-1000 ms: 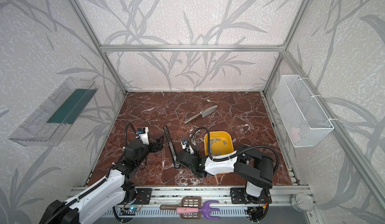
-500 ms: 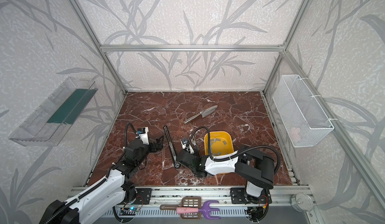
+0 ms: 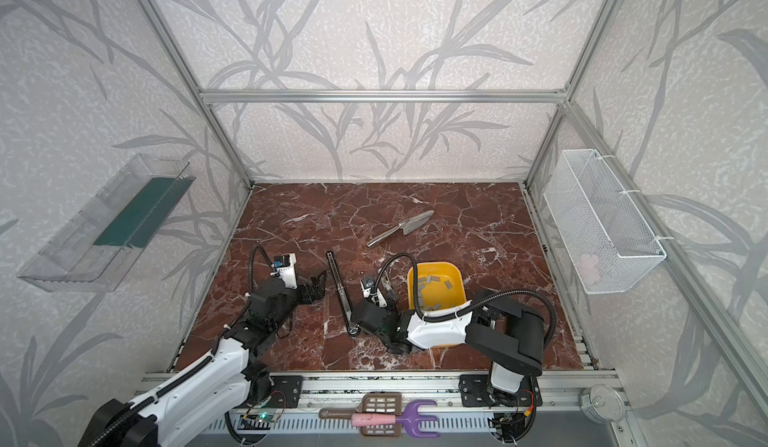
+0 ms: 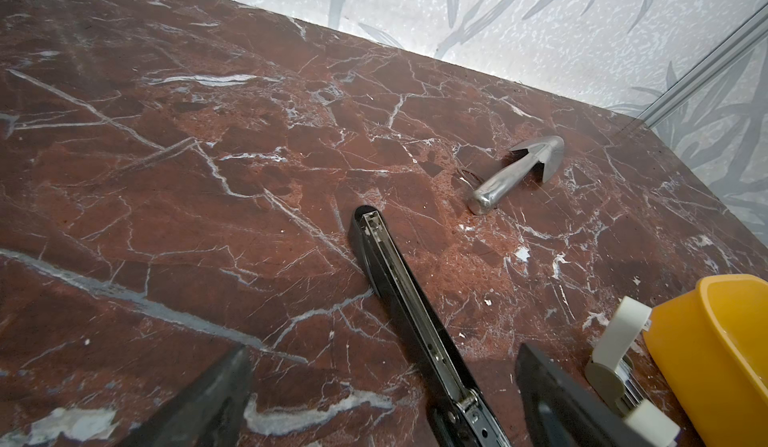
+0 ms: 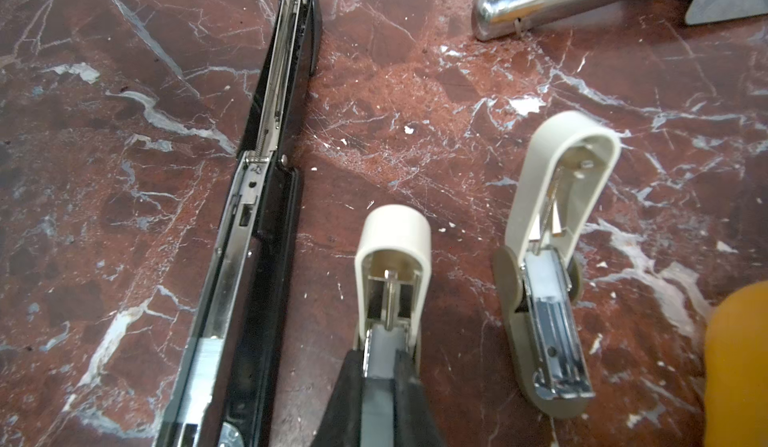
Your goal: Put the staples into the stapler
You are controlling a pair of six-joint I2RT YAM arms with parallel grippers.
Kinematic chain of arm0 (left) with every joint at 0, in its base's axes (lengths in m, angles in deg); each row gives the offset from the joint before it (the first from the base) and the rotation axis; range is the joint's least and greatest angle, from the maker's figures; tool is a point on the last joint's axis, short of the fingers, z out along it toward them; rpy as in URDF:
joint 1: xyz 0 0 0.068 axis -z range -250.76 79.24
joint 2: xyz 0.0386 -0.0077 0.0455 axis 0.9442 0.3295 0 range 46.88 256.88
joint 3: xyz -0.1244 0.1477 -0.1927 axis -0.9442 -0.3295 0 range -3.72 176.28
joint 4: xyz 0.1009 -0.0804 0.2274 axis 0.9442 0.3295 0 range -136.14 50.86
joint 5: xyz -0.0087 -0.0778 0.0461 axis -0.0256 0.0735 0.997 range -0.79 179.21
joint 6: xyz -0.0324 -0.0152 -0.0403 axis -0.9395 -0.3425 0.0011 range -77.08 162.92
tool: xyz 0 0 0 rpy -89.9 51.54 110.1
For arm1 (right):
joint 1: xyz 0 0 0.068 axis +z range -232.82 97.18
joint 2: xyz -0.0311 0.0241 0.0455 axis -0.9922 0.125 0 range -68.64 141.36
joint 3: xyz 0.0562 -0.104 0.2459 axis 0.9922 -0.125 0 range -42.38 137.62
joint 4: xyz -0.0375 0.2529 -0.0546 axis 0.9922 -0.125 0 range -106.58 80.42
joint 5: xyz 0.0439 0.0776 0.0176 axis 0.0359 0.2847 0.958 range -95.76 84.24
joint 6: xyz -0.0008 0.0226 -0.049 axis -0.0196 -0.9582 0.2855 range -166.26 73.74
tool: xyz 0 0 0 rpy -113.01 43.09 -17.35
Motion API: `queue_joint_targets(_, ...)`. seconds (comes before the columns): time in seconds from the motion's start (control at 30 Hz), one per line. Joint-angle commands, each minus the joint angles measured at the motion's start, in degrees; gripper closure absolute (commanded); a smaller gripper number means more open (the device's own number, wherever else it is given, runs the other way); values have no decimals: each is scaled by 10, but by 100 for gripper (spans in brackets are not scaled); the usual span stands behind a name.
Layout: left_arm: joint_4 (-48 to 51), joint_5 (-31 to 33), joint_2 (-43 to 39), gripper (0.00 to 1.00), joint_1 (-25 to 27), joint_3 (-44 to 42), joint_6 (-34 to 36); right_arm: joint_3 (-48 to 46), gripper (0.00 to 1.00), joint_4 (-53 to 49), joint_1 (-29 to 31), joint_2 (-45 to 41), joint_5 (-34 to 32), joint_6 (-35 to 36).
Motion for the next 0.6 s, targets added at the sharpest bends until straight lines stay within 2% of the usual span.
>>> queue_joint_targets(0.0, -5, 5, 2, 1, 0, 11, 0, 14, 92, -2, 3, 19, -10, -4)
queue_joint_targets(0.37, -5, 4, 1, 1, 0, 11, 0, 12, 92, -8, 3, 9, -15, 4)
queue_joint_targets(0.57, -5, 5, 2, 1, 0, 11, 0, 5, 92, -9, 4, -27, -23, 13)
